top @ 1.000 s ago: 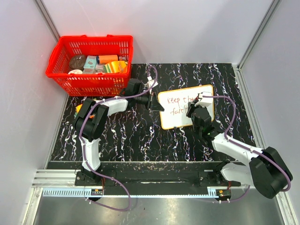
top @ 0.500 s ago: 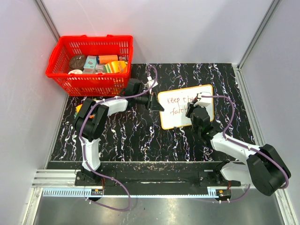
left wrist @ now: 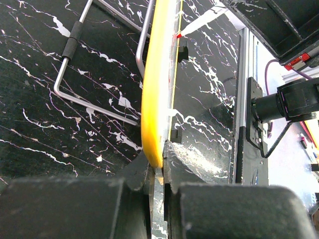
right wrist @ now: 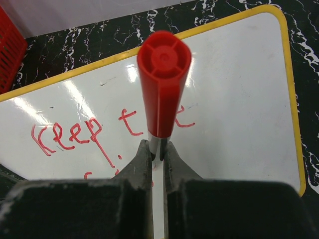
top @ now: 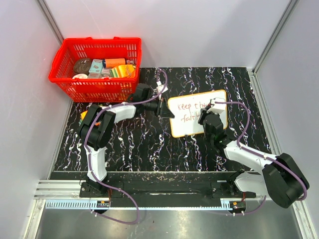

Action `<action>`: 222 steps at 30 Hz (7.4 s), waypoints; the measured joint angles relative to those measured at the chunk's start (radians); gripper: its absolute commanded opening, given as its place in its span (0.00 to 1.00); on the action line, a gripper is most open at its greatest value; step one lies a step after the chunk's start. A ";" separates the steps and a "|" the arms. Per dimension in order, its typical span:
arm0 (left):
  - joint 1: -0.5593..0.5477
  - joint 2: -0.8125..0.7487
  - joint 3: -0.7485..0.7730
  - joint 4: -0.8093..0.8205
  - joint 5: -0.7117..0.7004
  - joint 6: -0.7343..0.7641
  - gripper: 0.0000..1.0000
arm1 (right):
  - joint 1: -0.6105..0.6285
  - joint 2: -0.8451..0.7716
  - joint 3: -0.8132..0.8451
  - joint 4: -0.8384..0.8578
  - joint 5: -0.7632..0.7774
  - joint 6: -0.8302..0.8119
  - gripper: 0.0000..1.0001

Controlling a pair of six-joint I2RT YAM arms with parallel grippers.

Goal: Write a sentence on the whiteboard

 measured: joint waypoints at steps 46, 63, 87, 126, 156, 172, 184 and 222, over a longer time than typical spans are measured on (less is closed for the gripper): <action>0.000 0.000 0.000 0.002 0.001 0.001 0.00 | -0.002 -0.096 -0.043 -0.092 -0.005 0.055 0.00; 0.000 0.000 0.000 0.002 0.001 0.001 0.00 | -0.024 -0.230 -0.053 -0.109 -0.044 -0.037 0.00; 0.000 0.000 0.000 0.002 0.001 0.001 0.00 | -0.351 -0.364 -0.091 -0.173 -0.380 0.113 0.00; 0.000 0.000 0.000 0.002 0.002 0.002 0.00 | -0.126 -0.139 -0.062 -0.035 -0.126 -0.038 0.00; 0.000 0.000 0.000 -0.001 0.000 0.001 0.00 | -0.126 -0.032 -0.024 0.036 -0.095 -0.033 0.00; 0.000 0.000 0.000 -0.002 0.000 0.000 0.00 | -0.126 -0.032 -0.019 0.025 -0.106 -0.006 0.00; 0.000 0.000 0.000 -0.003 -0.001 0.000 0.00 | -0.126 -0.036 -0.018 -0.001 -0.114 0.028 0.00; 0.000 0.000 0.000 -0.003 -0.001 0.000 0.00 | -0.126 -0.054 -0.018 -0.103 -0.164 0.081 0.00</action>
